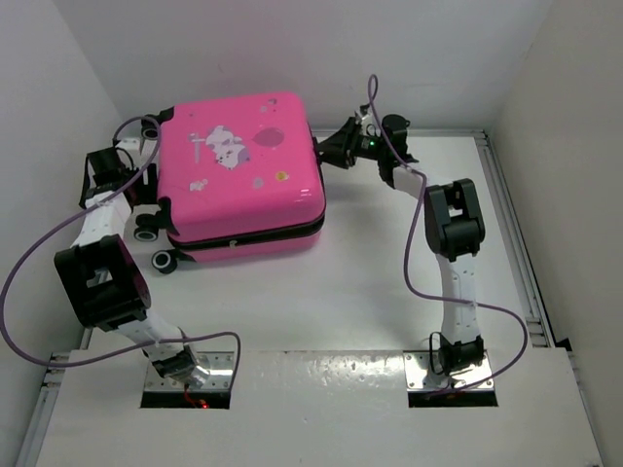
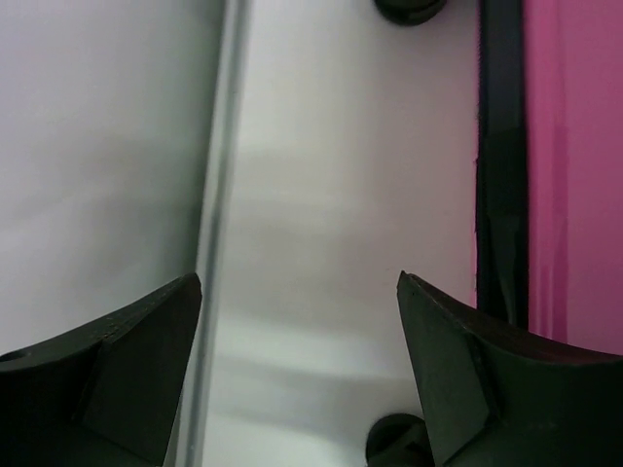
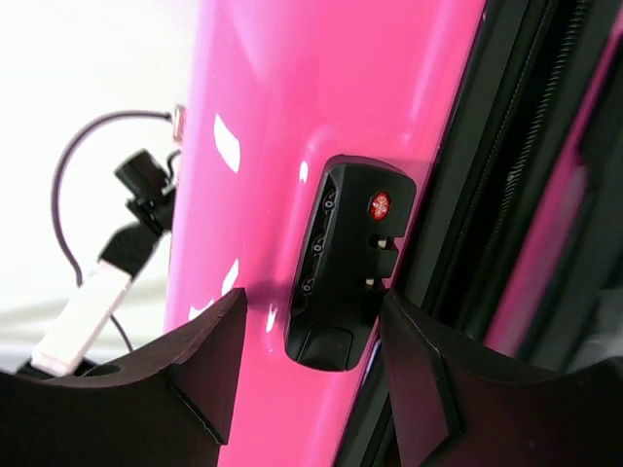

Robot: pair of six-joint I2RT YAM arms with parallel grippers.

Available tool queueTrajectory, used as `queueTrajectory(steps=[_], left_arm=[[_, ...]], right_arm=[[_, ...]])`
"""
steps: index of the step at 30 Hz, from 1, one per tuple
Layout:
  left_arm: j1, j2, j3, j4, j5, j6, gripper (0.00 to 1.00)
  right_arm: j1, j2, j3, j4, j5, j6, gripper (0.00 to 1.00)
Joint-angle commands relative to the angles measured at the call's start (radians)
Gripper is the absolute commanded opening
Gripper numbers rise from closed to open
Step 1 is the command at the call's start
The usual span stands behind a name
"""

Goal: Pack the luggage

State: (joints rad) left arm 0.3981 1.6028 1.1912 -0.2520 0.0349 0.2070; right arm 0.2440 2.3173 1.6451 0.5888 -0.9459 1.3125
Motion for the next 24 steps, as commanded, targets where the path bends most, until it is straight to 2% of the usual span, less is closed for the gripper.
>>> queueTrajectory(steps=[1,6,10,12,14,16,18,20,24], left_arm=[[-0.2,0.009,0.047,-0.066,0.3,-0.078,0.88],[-0.241,0.019,0.077,-0.066,0.309,-0.1,0.9],[-0.286,0.029,0.097,-0.066,0.319,-0.1,0.9],[-0.301,0.029,0.097,-0.066,0.309,-0.087,0.9],[-0.326,0.019,0.087,-0.066,0.29,-0.078,0.9],[-0.335,-0.003,0.064,-0.066,0.266,-0.078,0.93],[-0.335,-0.036,0.026,-0.037,0.255,-0.105,0.99],[-0.335,-0.064,-0.001,0.008,0.267,-0.115,0.99],[-0.324,-0.153,-0.094,0.111,0.255,-0.184,0.99]], right_arm=[[0.086,-0.174,0.134,0.128,-0.062,0.024,0.55],[0.064,-0.179,0.194,0.083,-0.064,0.01,0.55],[0.022,-0.182,0.135,0.007,-0.048,-0.053,0.55],[-0.001,-0.187,0.107,-0.044,-0.031,-0.107,0.61],[-0.064,-0.171,0.108,-0.089,-0.004,-0.163,0.69],[-0.133,-0.154,0.131,-0.168,0.03,-0.246,0.72],[-0.179,-0.134,0.2,-0.251,0.057,-0.356,0.74],[-0.236,-0.112,0.293,-0.326,0.079,-0.403,0.74],[-0.328,-0.162,0.303,-0.434,0.232,-0.619,0.75]])
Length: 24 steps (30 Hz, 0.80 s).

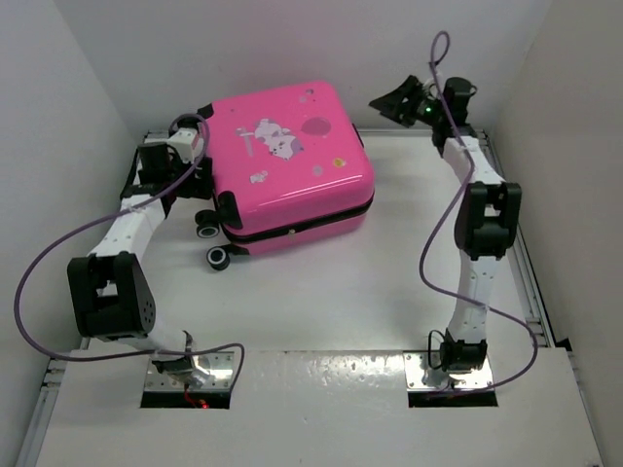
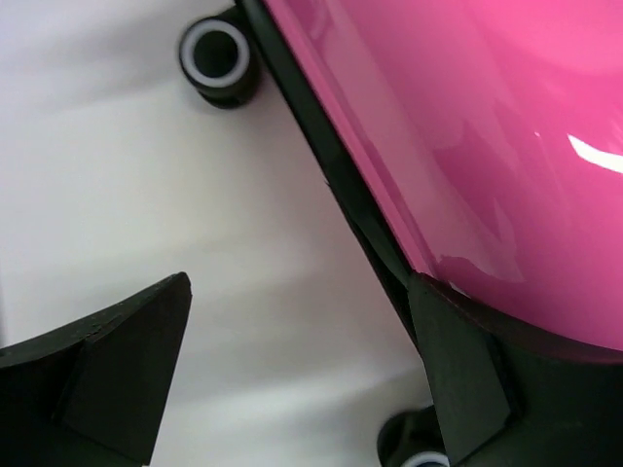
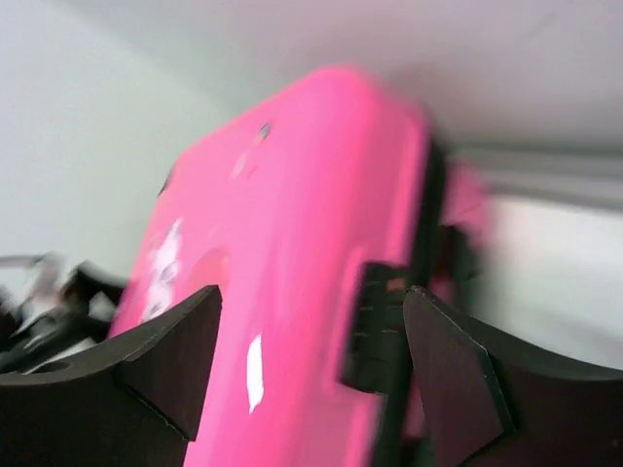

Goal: Pack the luggage

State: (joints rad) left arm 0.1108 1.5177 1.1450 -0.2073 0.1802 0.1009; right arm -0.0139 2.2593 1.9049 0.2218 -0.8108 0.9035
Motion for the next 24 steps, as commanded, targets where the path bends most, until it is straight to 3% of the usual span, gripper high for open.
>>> queueTrajectory(steps=[1,3,6,8,9,10,13,16,17,18,20,21,22,24], left_arm=[[-0.022,-0.101,-0.062,0.084,0.099,-0.098,0.99],[0.012,-0.129,-0.082,0.114,0.099,-0.154,0.99],[0.056,-0.178,-0.082,0.114,0.05,-0.219,0.99],[0.101,-0.2,-0.082,0.105,0.038,-0.219,0.99],[0.113,-0.214,-0.082,0.08,0.038,-0.219,0.99],[0.124,-0.214,-0.091,0.068,0.038,-0.193,0.99],[0.136,-0.247,-0.1,0.049,0.047,-0.132,0.99],[0.147,-0.261,-0.126,0.049,0.031,-0.113,0.99],[0.147,-0.277,-0.139,0.049,0.031,-0.113,0.99],[0.147,-0.287,-0.148,0.049,0.021,-0.113,0.99],[0.147,-0.287,-0.148,0.059,-0.028,-0.137,0.99],[0.147,-0.287,-0.148,0.059,-0.047,-0.147,0.99],[0.147,-0.287,-0.148,0.046,-0.057,-0.147,0.99],[0.147,-0.297,-0.171,0.046,-0.068,-0.135,0.99]], right_arm=[[-0.102,-0.119,0.02,-0.091,0.152,-0.237,0.75],[-0.124,-0.202,-0.035,-0.113,0.208,-0.34,0.75],[-0.155,-0.381,-0.31,-0.092,0.17,-0.42,0.63],[-0.141,-0.526,-0.445,-0.035,0.072,-0.524,0.49],[-0.12,-0.625,-0.624,-0.045,0.043,-0.543,0.45],[-0.104,-0.718,-0.677,-0.086,-0.034,-0.66,0.39],[0.043,-0.927,-0.915,-0.219,-0.024,-0.895,0.35],[0.196,-1.075,-1.223,-0.118,0.149,-0.852,0.32],[0.262,-1.095,-1.26,-0.011,0.191,-0.83,0.41],[0.332,-1.122,-1.302,0.029,0.317,-0.813,0.45],[0.432,-1.144,-1.395,0.129,0.392,-0.769,0.54],[0.471,-1.138,-1.411,0.148,0.579,-0.764,0.52],[0.606,-1.136,-1.425,0.181,0.655,-0.761,0.49],[0.707,-1.08,-1.411,0.244,0.946,-0.791,0.46]])
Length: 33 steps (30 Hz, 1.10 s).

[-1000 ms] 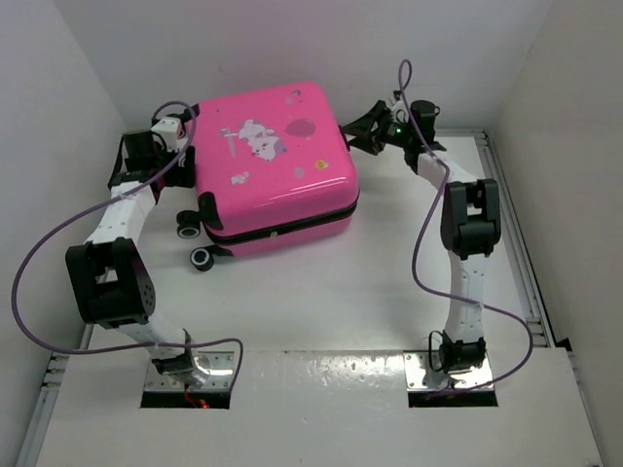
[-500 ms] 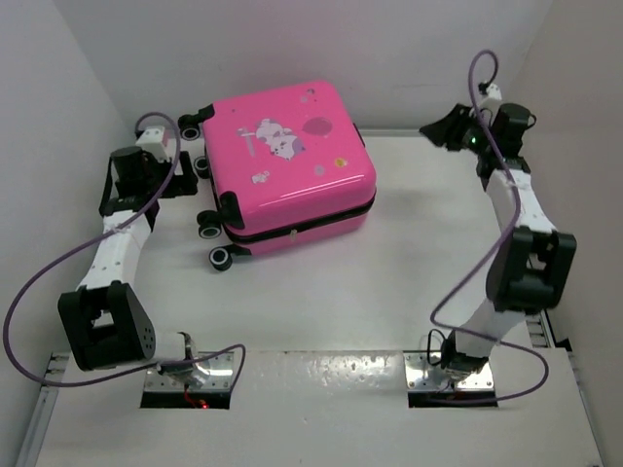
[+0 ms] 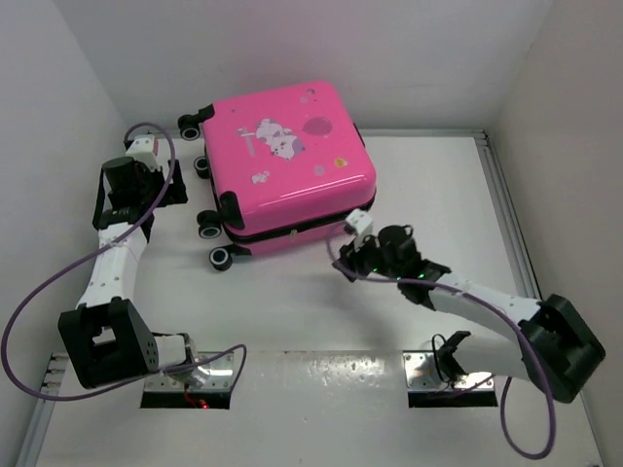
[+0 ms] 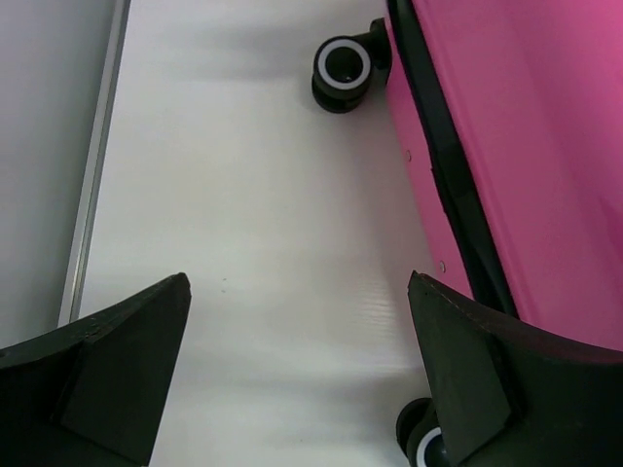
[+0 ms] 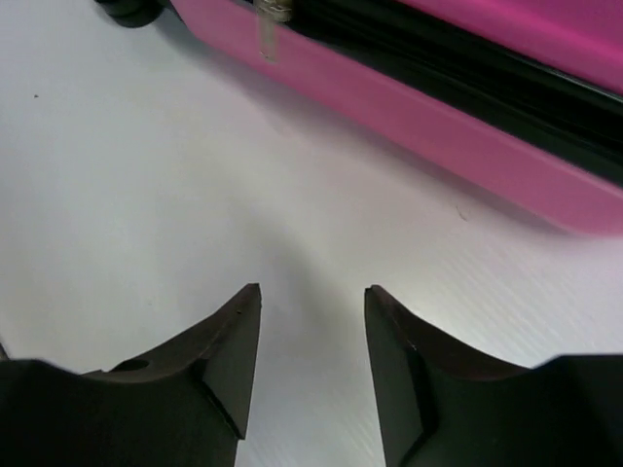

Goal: Pack the luggage

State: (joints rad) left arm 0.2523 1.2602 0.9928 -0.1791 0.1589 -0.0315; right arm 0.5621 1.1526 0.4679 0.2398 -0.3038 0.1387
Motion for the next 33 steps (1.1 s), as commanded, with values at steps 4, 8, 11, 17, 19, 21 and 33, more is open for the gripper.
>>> queueTrajectory(steps=[4,8,11,17,19,21,33], left_arm=[[0.005,-0.051,-0.071,0.049,-0.102,-0.03,0.99],[0.008,-0.116,-0.138,0.07,-0.236,-0.087,0.99],[0.018,-0.217,-0.233,0.092,-0.246,-0.097,0.99],[0.018,-0.375,-0.39,0.102,-0.246,-0.097,0.99],[0.018,-0.407,-0.408,0.089,-0.246,-0.097,0.99],[0.009,-0.421,-0.422,0.089,-0.246,-0.097,0.99],[-0.001,-0.461,-0.454,0.099,-0.266,-0.097,0.99]], right_arm=[[0.353,0.215,0.204,0.132,0.705,0.057,0.4],[0.502,0.363,0.452,-0.083,0.868,0.053,0.26],[0.51,0.452,0.542,-0.221,0.975,0.209,0.03],[0.57,0.542,0.649,-0.247,1.094,0.305,0.12],[0.582,0.591,0.695,-0.272,1.106,0.344,0.12],[0.585,0.61,0.718,-0.278,1.126,0.366,0.23],[0.522,0.736,0.799,-0.301,1.184,0.386,0.46]])
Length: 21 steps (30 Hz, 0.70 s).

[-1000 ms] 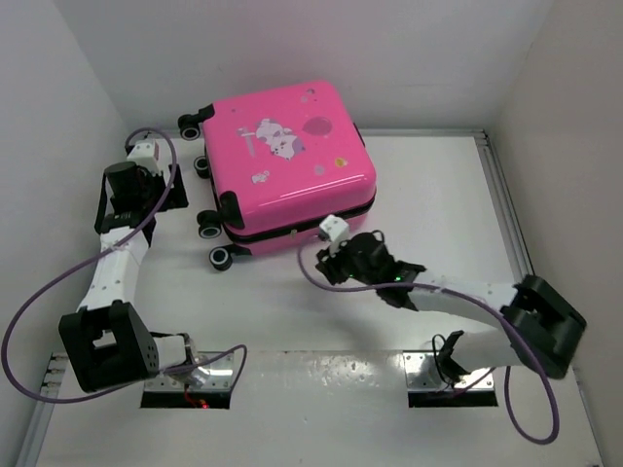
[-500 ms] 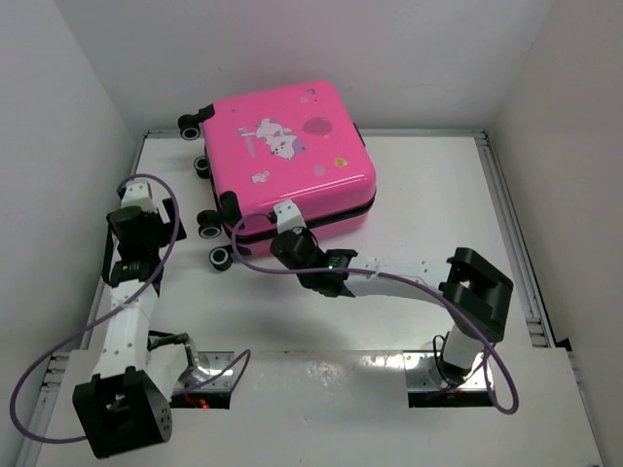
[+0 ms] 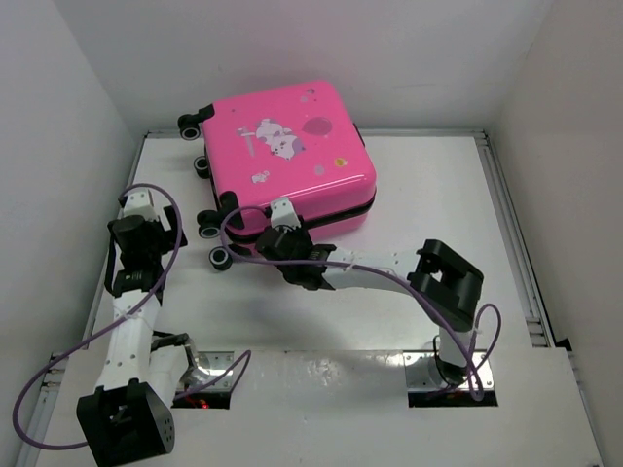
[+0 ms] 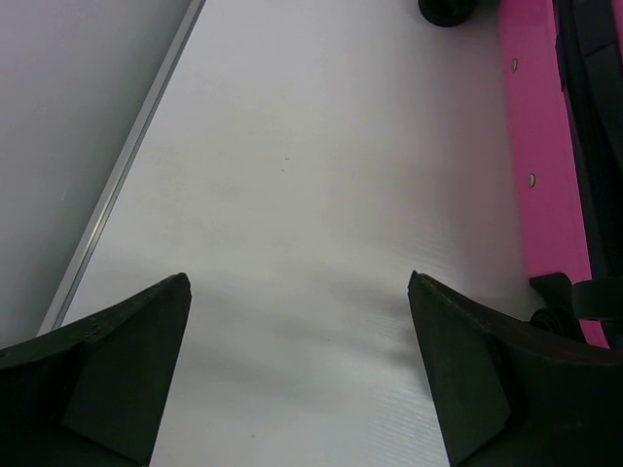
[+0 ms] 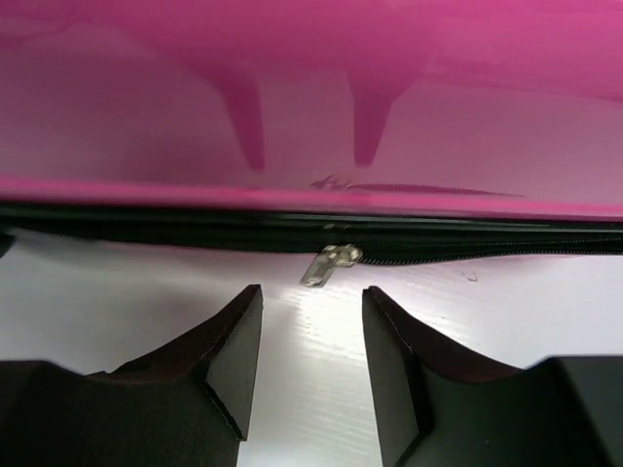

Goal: Pack the luggage

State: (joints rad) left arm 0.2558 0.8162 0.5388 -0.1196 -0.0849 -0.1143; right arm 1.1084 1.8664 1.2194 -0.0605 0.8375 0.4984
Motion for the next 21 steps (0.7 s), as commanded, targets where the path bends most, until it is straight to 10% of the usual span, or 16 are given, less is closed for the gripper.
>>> queueTrajectory(steps=[1,21], left_arm=[[-0.004,-0.017,0.0,0.04,-0.023,-0.015,0.99],[-0.013,0.012,-0.019,0.049,-0.013,-0.005,0.99]], right_arm=[[-0.036,0.027,0.061,0.004,0.048,0.025,0.46],[-0.137,-0.251,-0.147,-0.055,0.113,-0.006,0.31]])
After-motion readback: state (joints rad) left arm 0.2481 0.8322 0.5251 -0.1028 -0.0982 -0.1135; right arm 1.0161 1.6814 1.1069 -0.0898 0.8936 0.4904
